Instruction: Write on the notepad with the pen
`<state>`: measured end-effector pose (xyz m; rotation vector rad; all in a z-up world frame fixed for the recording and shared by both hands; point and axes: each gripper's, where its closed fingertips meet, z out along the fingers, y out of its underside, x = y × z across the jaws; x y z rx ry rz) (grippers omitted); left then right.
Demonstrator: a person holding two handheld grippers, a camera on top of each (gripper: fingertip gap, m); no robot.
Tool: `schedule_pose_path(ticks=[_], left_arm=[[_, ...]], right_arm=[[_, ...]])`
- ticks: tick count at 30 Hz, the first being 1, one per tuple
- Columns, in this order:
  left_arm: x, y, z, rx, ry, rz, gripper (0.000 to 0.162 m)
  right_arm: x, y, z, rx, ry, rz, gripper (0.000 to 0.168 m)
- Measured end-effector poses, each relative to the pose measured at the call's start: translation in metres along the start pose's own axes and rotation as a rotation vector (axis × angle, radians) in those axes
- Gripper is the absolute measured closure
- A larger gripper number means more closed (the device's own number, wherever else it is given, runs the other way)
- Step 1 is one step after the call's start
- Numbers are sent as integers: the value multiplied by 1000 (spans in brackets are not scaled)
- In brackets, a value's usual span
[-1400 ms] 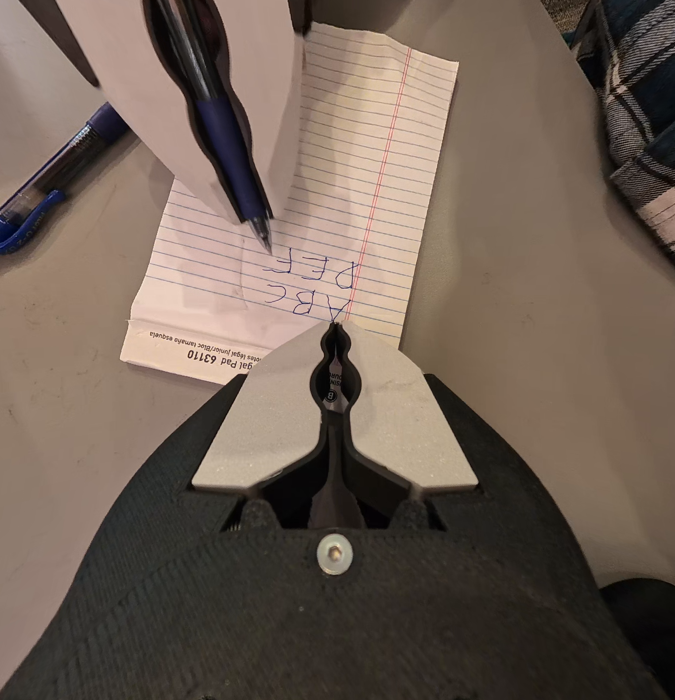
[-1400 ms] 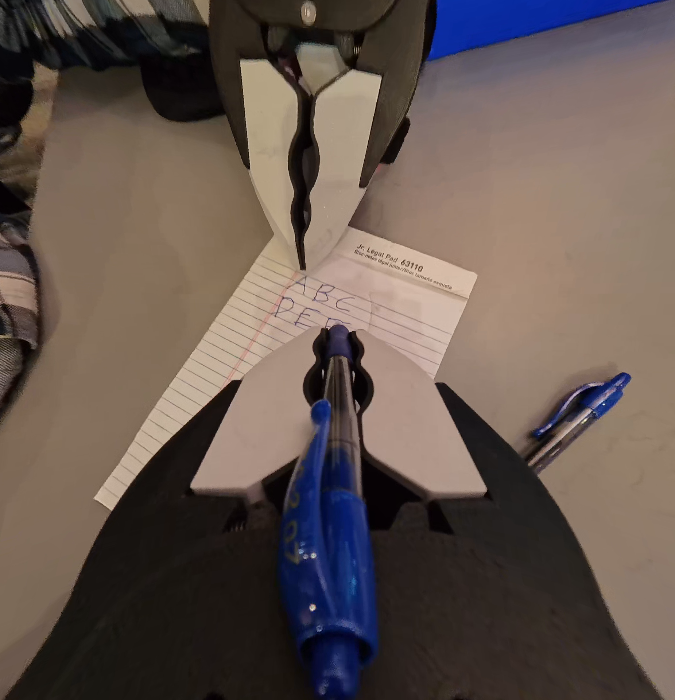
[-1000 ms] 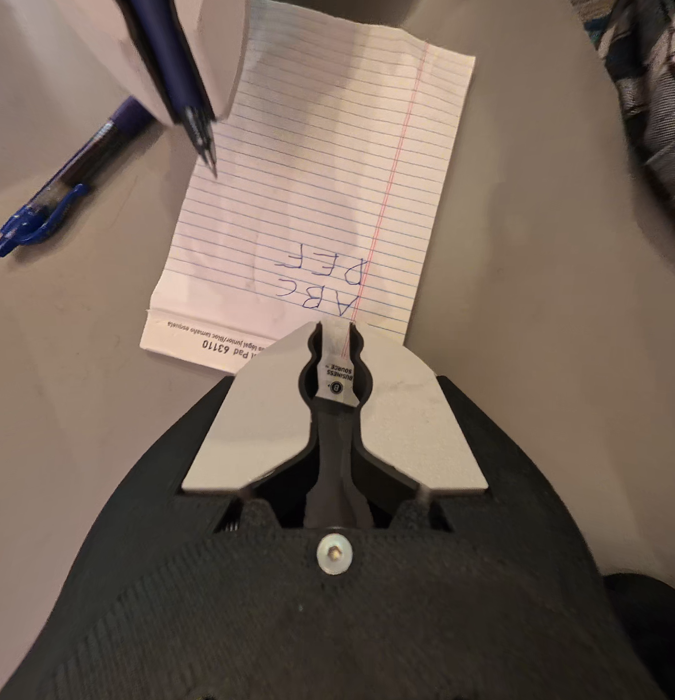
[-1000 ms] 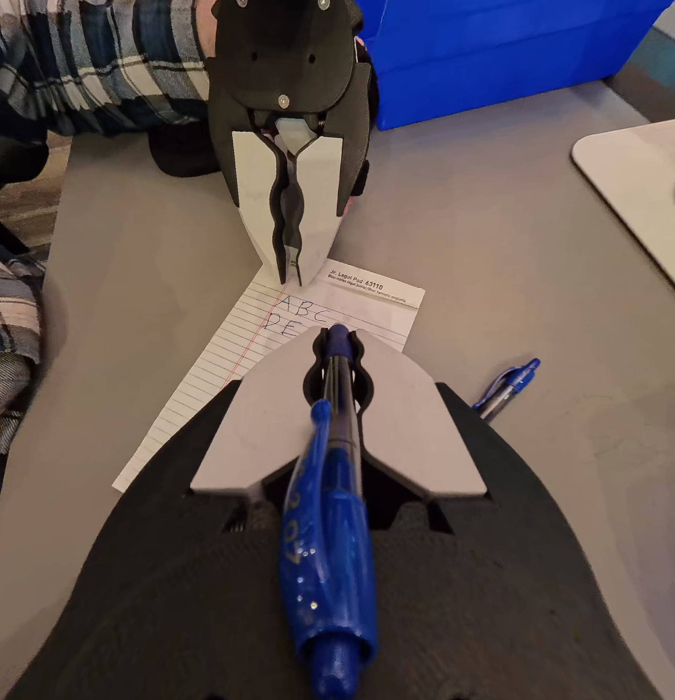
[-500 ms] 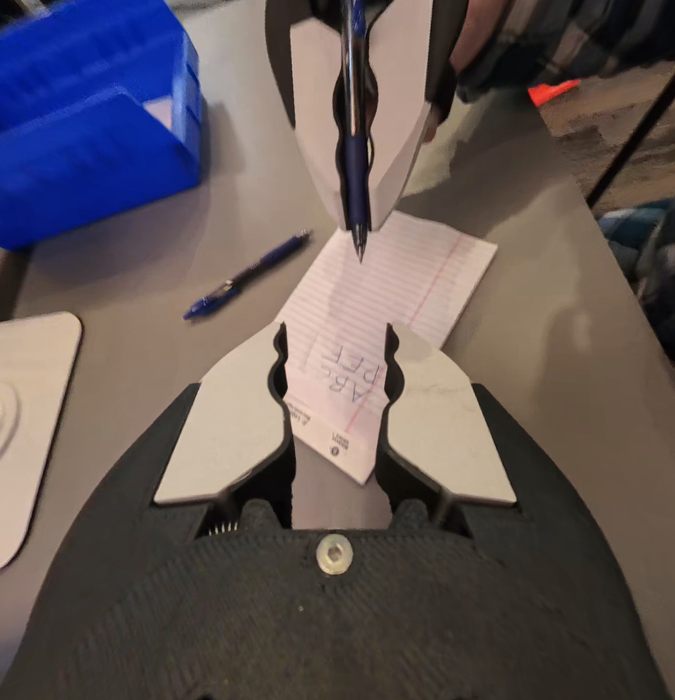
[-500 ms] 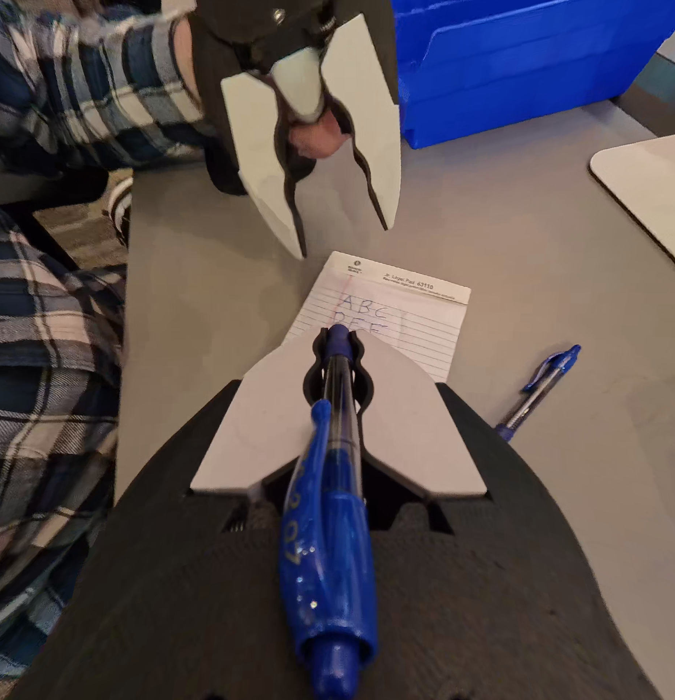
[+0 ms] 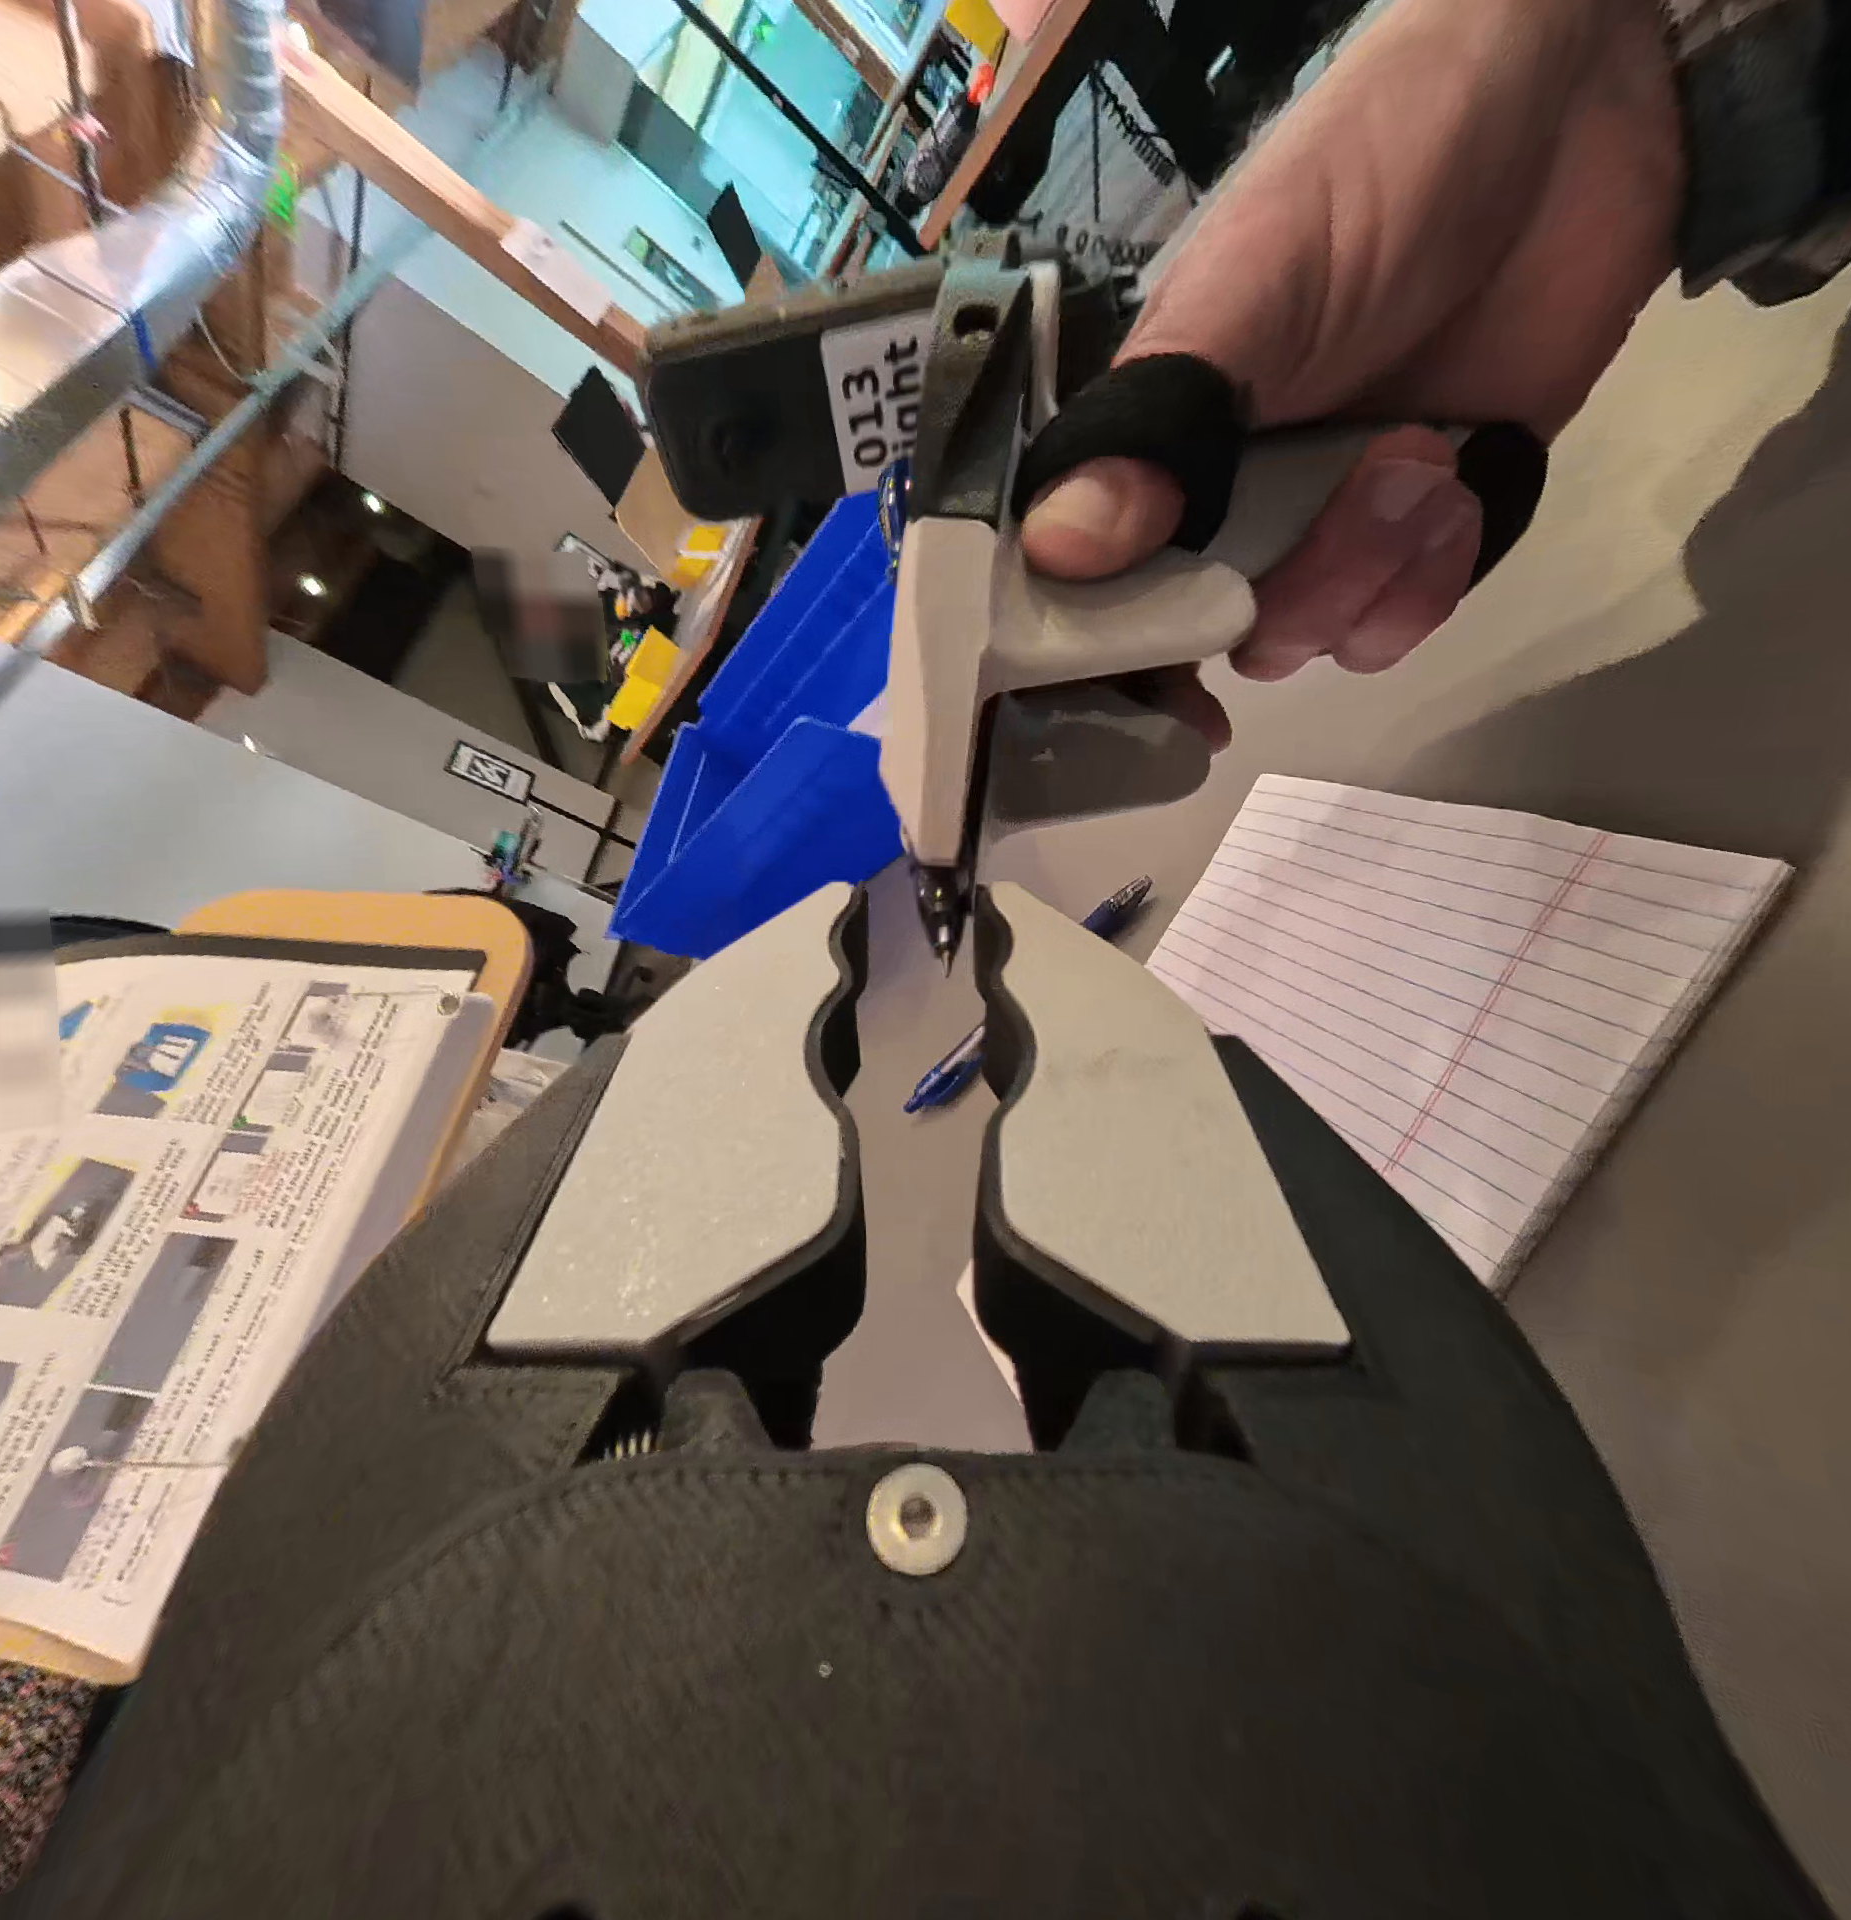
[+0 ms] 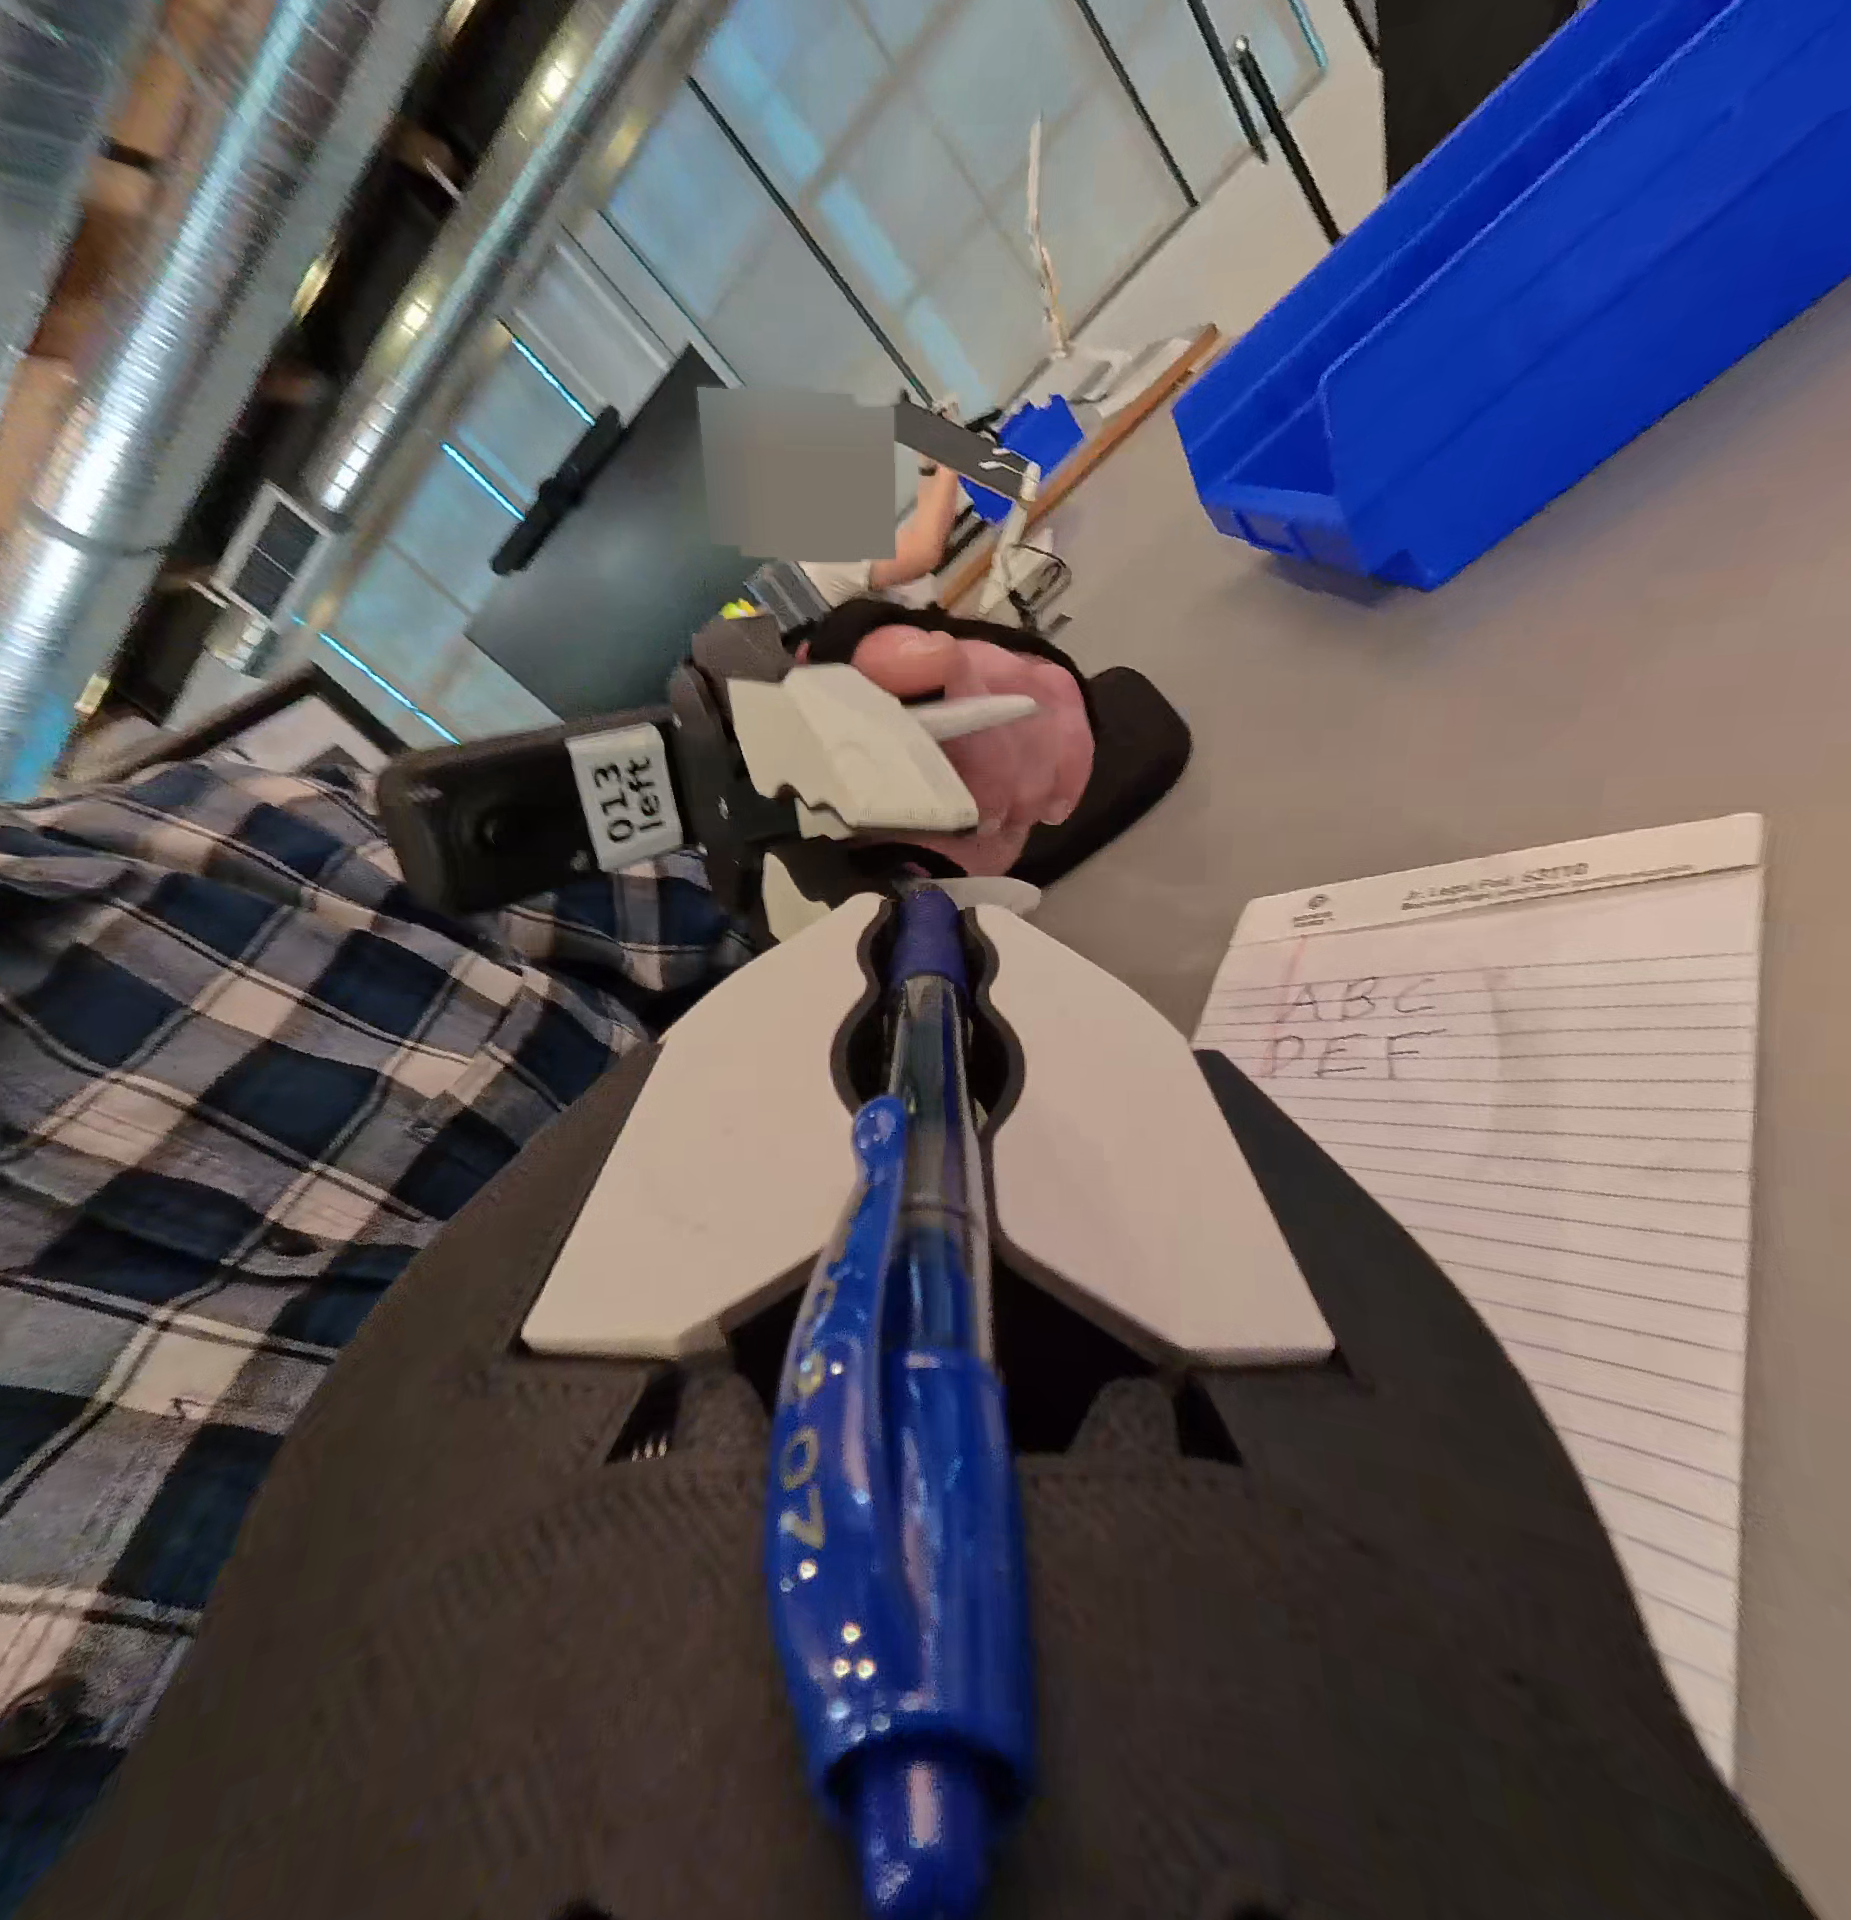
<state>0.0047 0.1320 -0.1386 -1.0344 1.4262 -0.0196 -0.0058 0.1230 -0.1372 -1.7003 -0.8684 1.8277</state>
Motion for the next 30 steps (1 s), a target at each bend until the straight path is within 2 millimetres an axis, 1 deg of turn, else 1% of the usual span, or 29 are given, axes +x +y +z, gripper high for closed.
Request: schedule_pose_path(ticks=[3,12,21,24,26,28,30], left_arm=[[5,-5,0,34,2,25,151],[3,-1,1,40,-19,5,153],[-11,8,-2,28,-89,-2,153],[-16,11,-3,18,-105,-4,153],[-17,12,-4,25,-105,-11,153],[-19,13,-5,27,-111,-13,153],[-25,14,-7,33,-130,-33,153]], right_arm=[[-2,1,0,10,-29,23,158],[-1,-3,2,36,-79,86,158],[3,-20,7,75,-87,87,155],[5,-21,8,74,-85,95,148],[7,-24,8,89,-80,99,146],[10,-26,6,104,-71,101,149],[15,-29,2,116,-36,89,139]])
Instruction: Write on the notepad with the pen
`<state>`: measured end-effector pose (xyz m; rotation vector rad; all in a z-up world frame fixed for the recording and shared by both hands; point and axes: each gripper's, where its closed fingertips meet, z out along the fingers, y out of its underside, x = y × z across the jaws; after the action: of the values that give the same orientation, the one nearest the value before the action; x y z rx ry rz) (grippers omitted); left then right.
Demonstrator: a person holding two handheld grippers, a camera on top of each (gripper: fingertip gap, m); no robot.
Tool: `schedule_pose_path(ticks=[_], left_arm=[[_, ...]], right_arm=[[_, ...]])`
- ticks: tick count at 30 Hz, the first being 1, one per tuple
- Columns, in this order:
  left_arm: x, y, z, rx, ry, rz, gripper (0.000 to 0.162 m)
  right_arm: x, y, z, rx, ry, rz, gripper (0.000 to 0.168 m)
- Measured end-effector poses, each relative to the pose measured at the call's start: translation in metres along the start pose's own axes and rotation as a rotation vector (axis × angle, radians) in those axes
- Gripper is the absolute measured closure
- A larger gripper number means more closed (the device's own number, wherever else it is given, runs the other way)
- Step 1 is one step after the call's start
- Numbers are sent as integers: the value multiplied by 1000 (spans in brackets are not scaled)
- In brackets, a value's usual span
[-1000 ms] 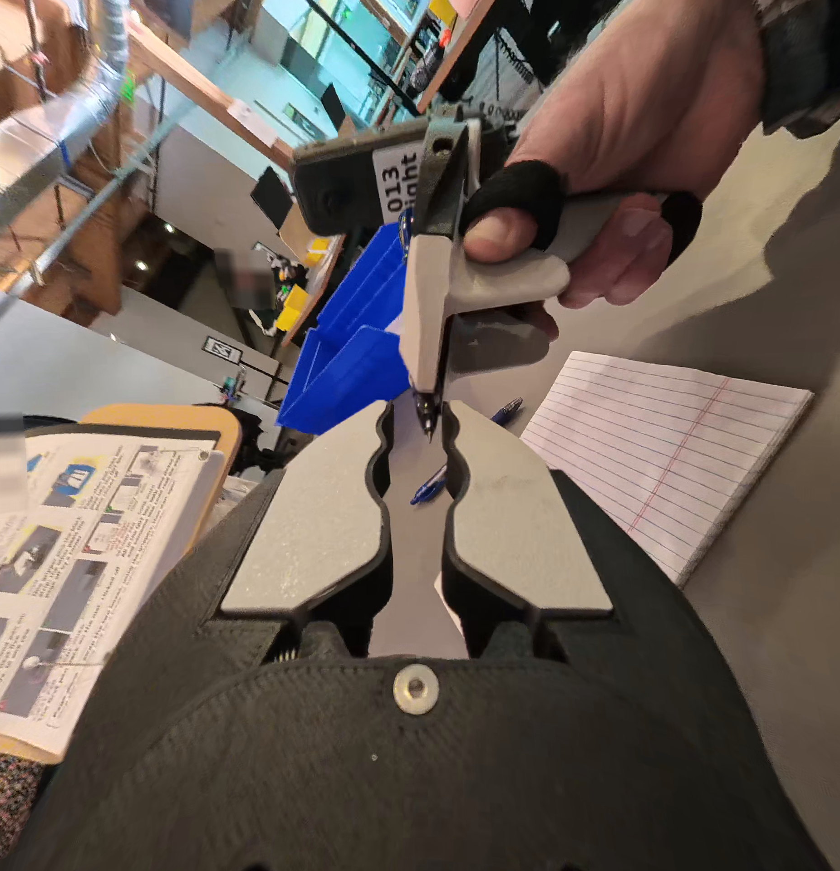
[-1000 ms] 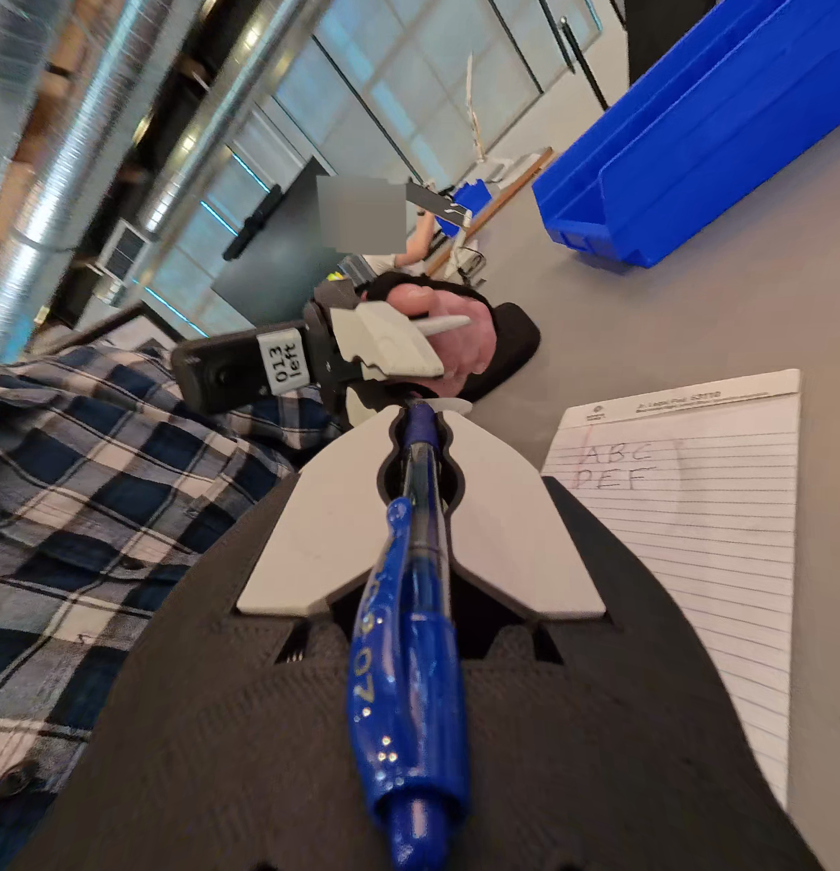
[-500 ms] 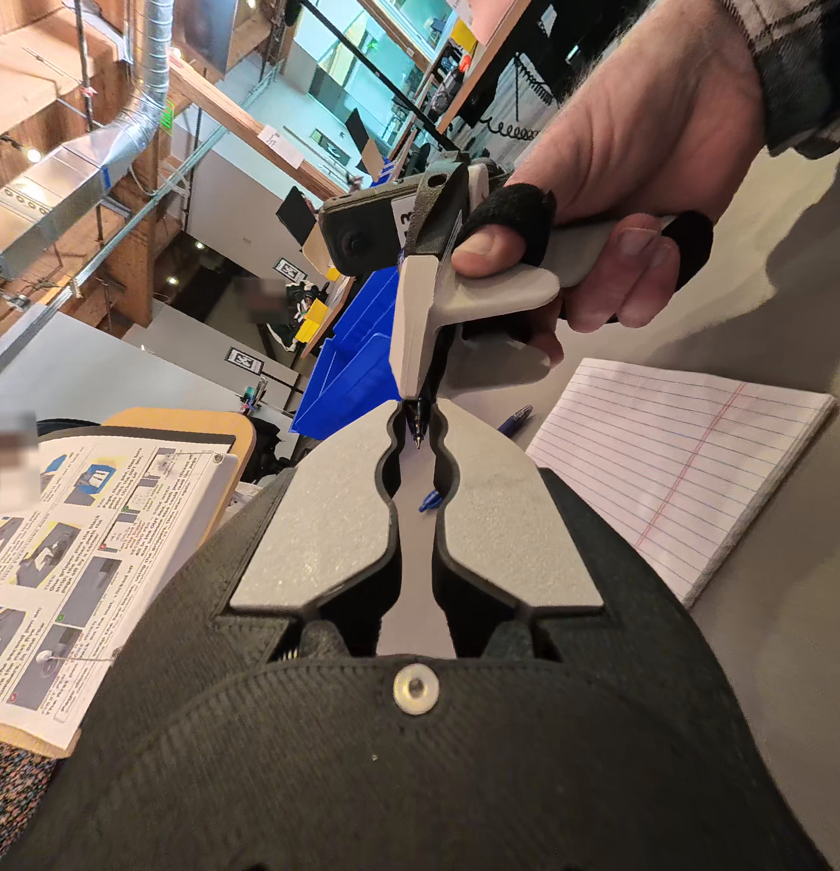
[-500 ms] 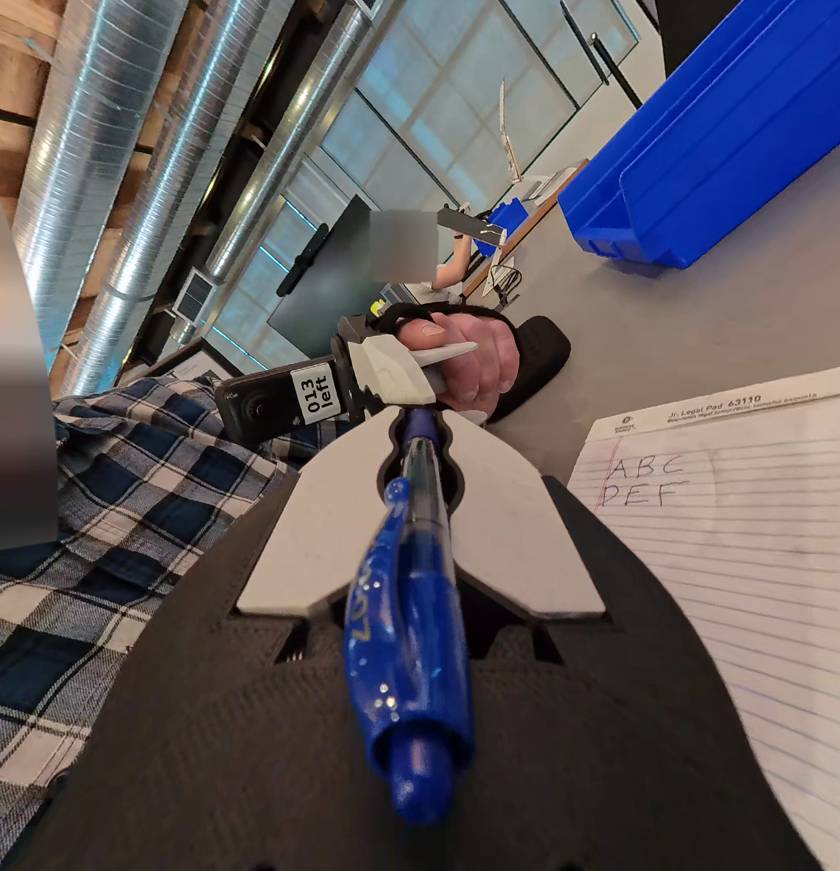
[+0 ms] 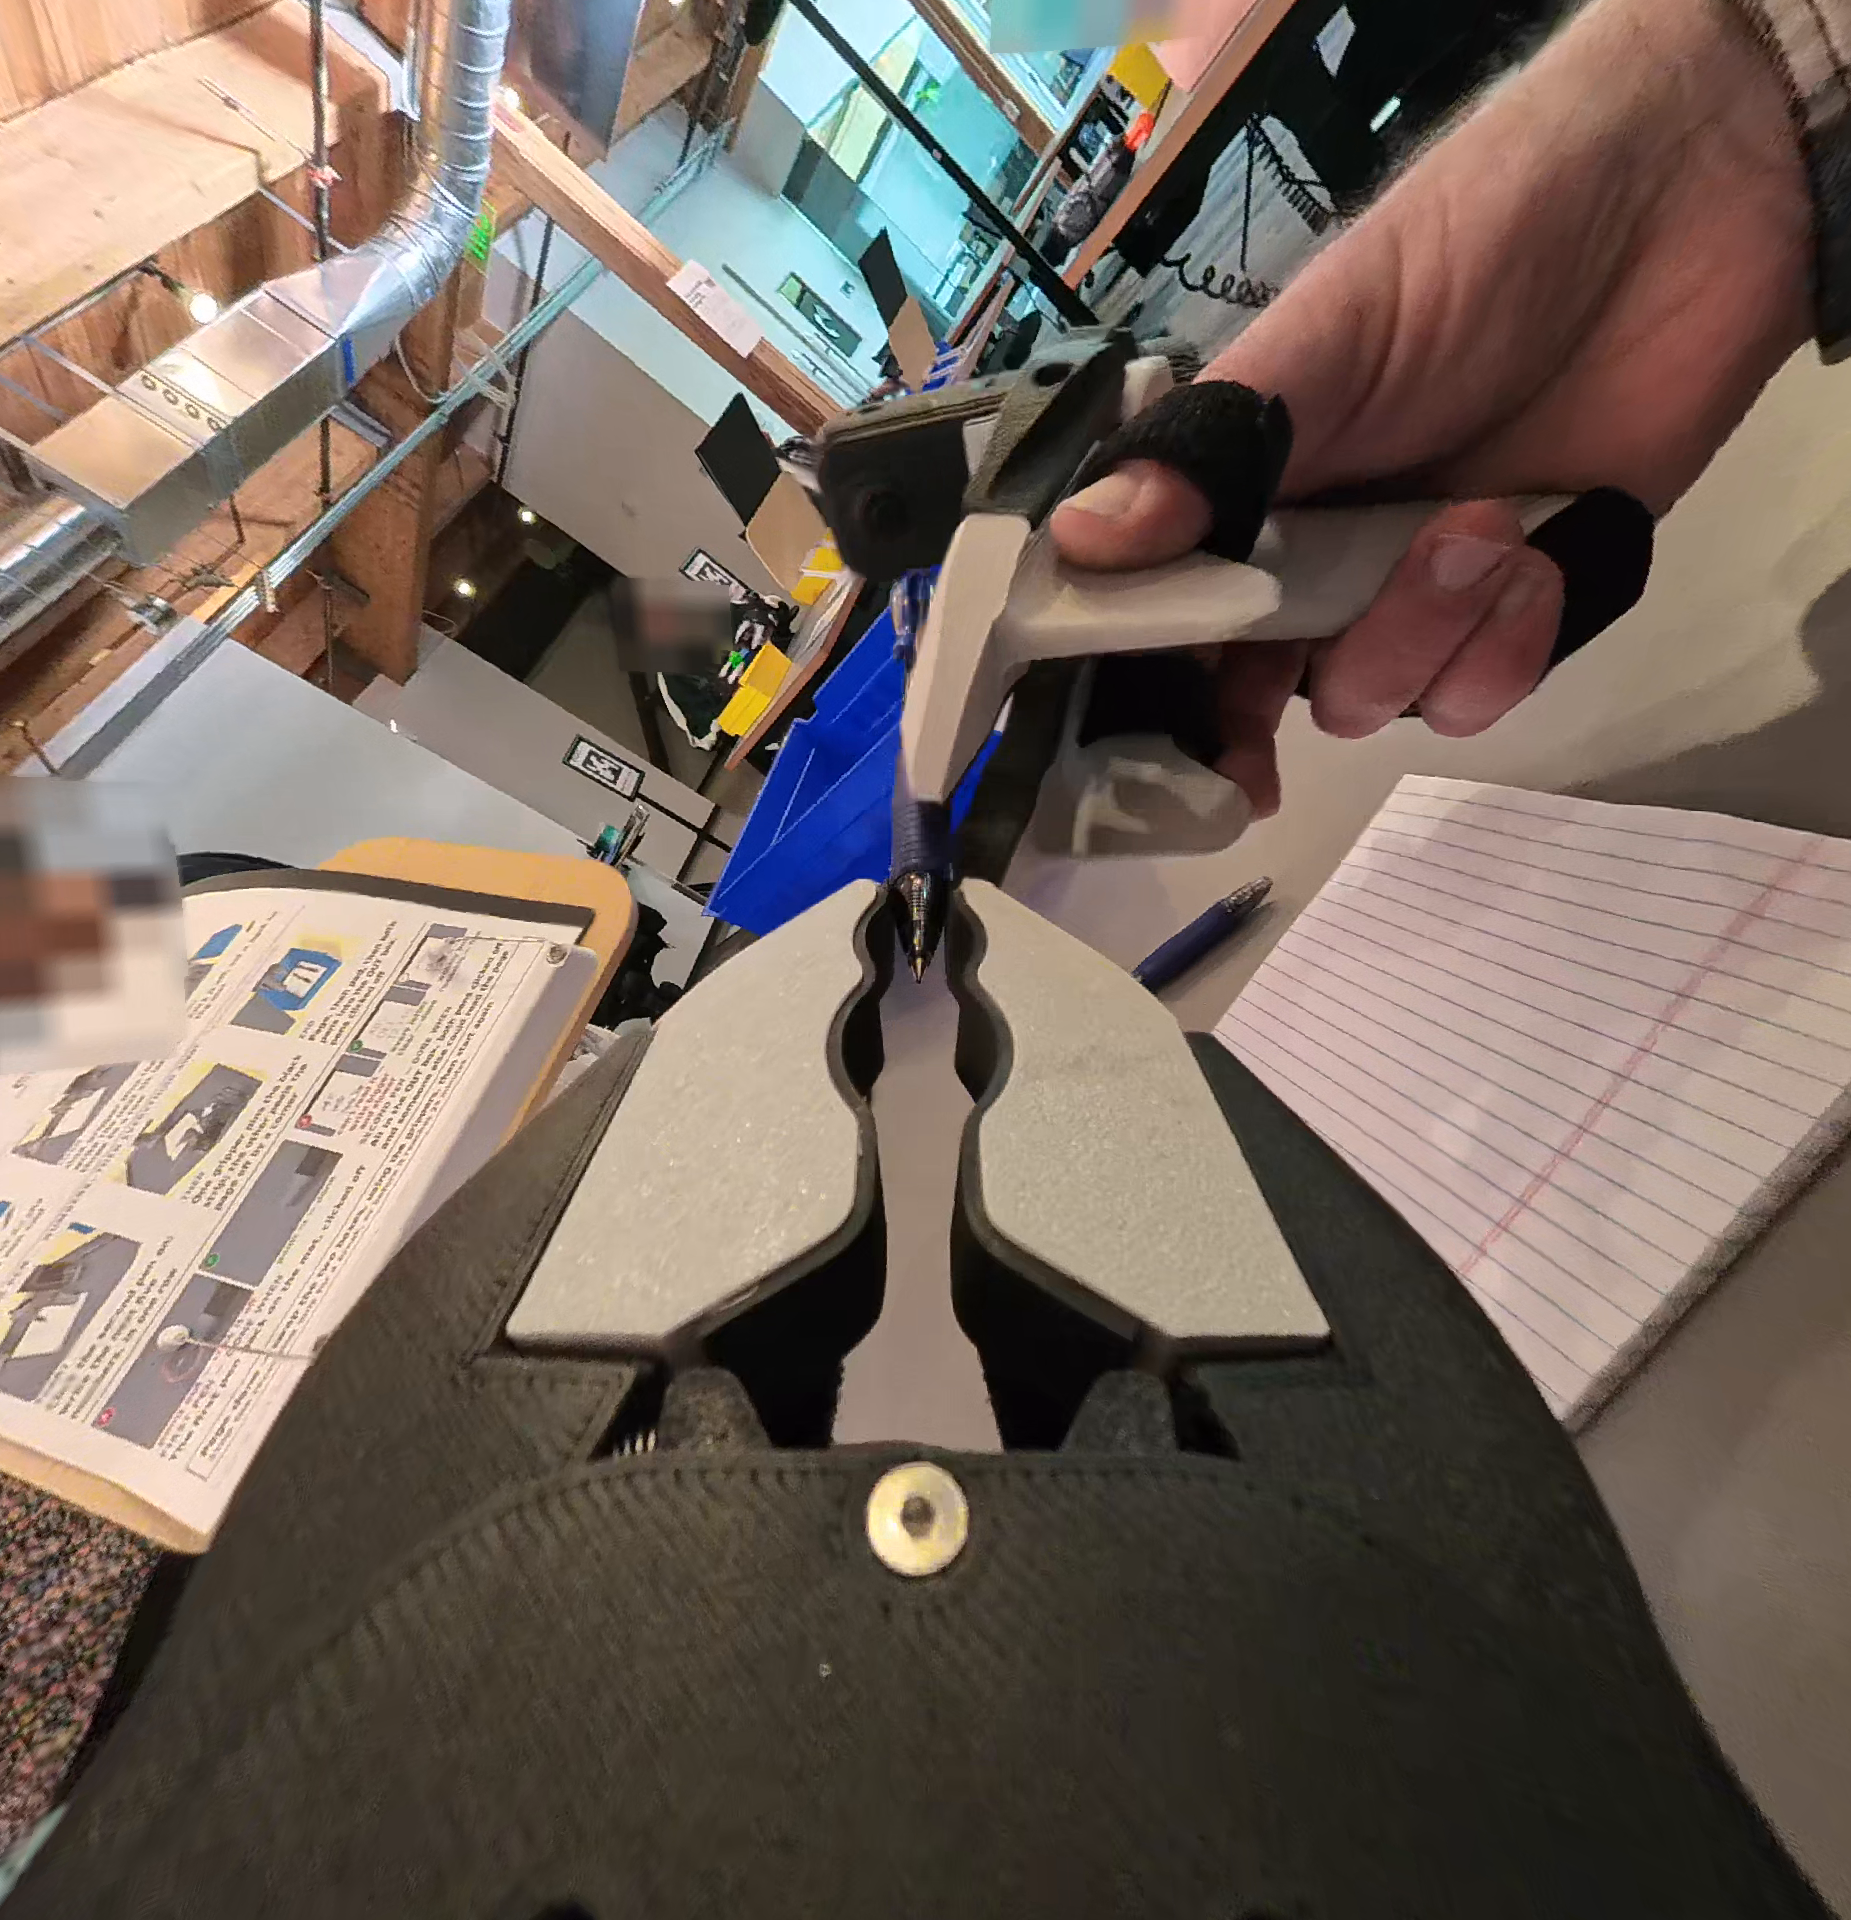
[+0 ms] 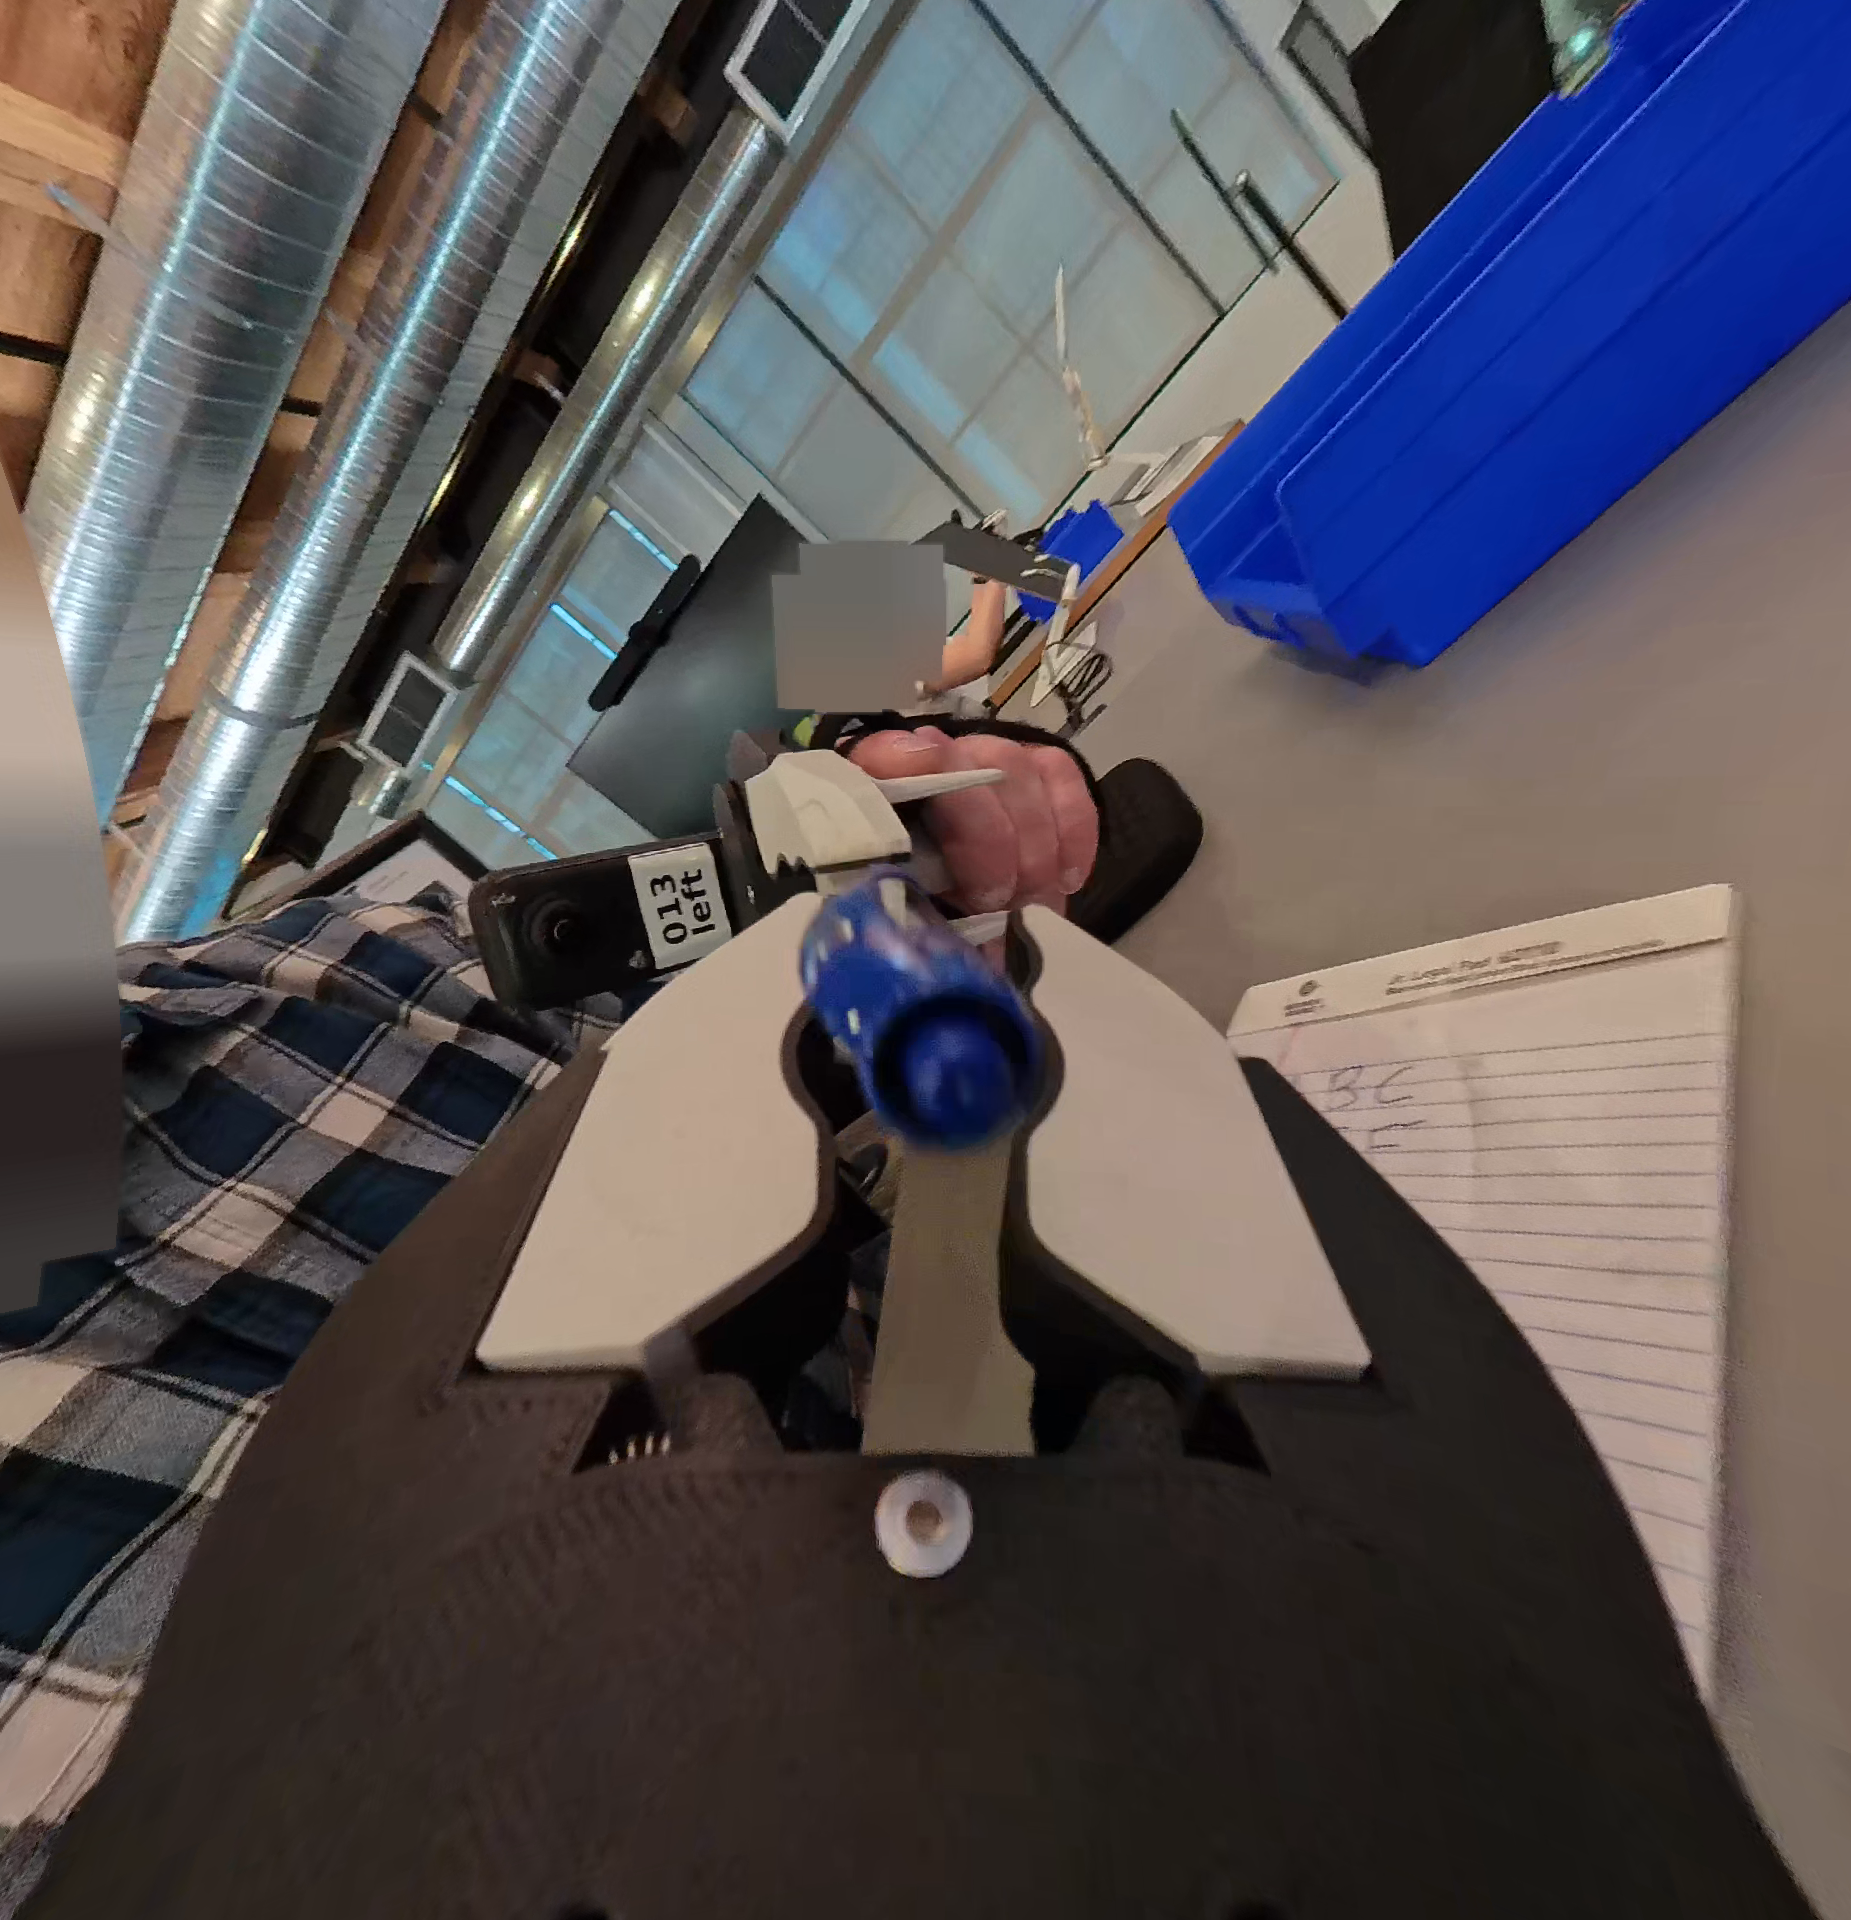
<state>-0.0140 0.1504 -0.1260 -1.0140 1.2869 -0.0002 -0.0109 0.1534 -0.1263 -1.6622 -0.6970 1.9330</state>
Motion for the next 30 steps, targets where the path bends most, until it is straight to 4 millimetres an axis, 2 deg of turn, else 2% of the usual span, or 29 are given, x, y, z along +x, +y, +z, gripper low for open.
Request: schedule_pose_path(ticks=[2,4,6,9,11,13,19,24,30], left_arm=[[-8,2,-1,4,-14,-51,153],[-19,4,-3,33,-13,-171,153],[-32,5,-4,78,-7,-336,153],[-51,3,0,184,31,-628,154],[-60,0,6,274,83,-807,153],[-68,0,12,351,115,-980,153],[-73,-14,20,576,271,-1299,153],[-68,-17,26,613,329,-1367,153],[-64,-15,29,612,352,-1390,153]], right_arm=[[6,-16,-14,77,76,-60,117],[6,-38,-33,175,182,-218,98],[0,-61,-49,226,353,-474,72],[-24,-86,-51,195,540,-867,52],[-35,-96,-43,141,625,-1050,48],[-34,-102,-34,71,698,-1155,46],[-38,-112,-22,43,739,-1303,50],[-41,-116,-24,82,790,-1383,56],[-42,-117,-28,98,807,-1399,58]])
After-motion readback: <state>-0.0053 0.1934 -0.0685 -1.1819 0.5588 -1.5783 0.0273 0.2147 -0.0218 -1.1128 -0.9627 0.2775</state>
